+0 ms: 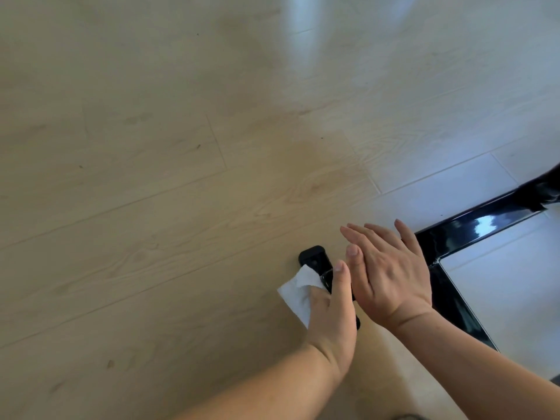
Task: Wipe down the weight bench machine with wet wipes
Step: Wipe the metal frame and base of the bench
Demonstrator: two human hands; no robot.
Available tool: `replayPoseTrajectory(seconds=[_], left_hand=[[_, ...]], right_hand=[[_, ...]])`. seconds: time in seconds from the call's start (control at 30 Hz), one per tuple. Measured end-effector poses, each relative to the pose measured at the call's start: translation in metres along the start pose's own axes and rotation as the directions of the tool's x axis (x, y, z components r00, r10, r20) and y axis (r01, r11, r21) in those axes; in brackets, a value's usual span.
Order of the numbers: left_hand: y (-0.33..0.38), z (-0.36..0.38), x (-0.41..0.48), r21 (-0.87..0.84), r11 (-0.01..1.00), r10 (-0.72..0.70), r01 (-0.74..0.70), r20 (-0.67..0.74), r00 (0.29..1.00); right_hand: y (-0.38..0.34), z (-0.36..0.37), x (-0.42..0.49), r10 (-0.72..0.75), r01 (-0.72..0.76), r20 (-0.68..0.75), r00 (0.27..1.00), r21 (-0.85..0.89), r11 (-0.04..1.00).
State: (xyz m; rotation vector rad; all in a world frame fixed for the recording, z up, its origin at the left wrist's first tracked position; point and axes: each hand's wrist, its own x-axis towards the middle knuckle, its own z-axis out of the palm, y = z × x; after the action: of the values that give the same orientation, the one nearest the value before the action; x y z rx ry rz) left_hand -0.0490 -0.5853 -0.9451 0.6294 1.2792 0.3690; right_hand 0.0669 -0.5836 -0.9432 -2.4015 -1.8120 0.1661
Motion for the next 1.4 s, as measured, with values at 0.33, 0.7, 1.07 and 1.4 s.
replayPoseTrajectory(seconds=[0.33,0.7,1.07,1.4], left_hand=[[-0.024,0.006,0.025,-0.176,0.977,0.094,-0.117,-0.132,0.987],[-0.007,0.007,0.001,-0.022,0.979,0.196,-0.203,-0.176,0.965],[-0.001,0.009,-0.017,0.253,0.926,0.333,-0.279,-0.204,0.921],[-0.008,0.000,-0.026,0.440,0.813,0.420,-0.380,0.008,0.908]], right_hand=[[0.000,-0.001,0.000,0.014,-0.014,0.046,0.999,0.001,1.000],[0.001,-0.001,0.000,0.001,-0.001,0.057,0.998,-0.001,1.000],[0.006,-0.005,-0.003,-0.030,0.027,0.090,0.996,0.041,0.999],[0.008,-0.010,-0.005,-0.059,0.053,0.121,0.991,0.052,0.997]])
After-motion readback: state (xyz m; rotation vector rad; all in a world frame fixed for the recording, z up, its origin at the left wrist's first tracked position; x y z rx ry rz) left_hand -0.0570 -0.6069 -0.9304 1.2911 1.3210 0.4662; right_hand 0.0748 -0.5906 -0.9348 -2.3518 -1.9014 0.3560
